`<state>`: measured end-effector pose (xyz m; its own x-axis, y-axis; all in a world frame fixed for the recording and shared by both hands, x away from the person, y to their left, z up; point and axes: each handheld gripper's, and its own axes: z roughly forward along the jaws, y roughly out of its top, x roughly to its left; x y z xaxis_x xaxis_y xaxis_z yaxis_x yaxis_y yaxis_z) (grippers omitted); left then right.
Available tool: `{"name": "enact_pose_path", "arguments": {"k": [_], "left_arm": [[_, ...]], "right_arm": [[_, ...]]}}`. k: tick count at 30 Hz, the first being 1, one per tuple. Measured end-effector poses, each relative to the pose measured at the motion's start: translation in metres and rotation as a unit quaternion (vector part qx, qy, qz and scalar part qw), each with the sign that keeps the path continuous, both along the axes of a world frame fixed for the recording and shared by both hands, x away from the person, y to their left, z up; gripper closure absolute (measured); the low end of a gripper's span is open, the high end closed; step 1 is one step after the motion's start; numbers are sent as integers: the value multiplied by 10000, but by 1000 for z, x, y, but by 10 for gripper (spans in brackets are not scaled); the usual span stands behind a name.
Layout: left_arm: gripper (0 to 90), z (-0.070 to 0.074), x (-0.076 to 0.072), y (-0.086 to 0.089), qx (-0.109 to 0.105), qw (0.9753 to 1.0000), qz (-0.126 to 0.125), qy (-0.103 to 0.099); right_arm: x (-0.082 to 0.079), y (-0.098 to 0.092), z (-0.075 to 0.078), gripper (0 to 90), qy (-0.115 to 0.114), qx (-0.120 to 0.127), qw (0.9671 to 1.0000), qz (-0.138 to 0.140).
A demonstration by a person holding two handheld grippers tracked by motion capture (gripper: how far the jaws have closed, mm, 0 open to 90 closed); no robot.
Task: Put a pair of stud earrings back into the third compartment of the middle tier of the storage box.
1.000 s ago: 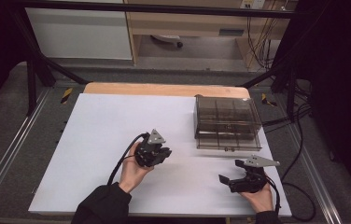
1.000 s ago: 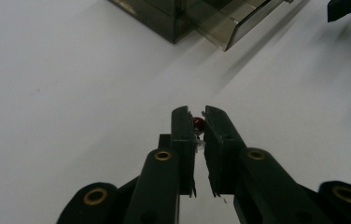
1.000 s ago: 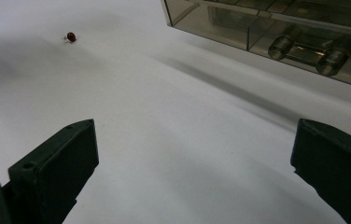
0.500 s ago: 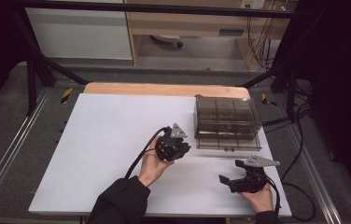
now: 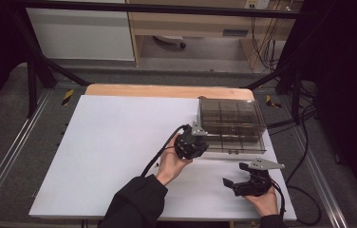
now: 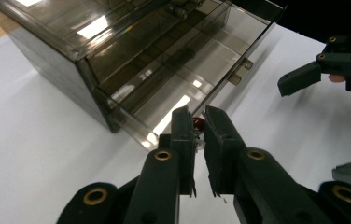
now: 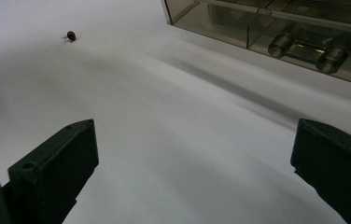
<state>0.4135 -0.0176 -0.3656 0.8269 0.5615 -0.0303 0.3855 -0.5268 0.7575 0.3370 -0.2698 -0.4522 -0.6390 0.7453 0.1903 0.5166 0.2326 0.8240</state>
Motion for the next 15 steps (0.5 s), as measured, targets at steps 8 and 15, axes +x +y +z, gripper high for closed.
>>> {"name": "enact_pose_path", "arguments": {"k": [8, 15], "left_arm": [[822, 8, 5, -22, -18, 10000, -58, -39], [822, 11, 8, -44, -30, 9998, -162, -66]], "right_arm": [[0, 0, 0, 14, 5, 8, 10000, -11], [0, 0, 0, 14, 18, -2, 10000, 8]]}}
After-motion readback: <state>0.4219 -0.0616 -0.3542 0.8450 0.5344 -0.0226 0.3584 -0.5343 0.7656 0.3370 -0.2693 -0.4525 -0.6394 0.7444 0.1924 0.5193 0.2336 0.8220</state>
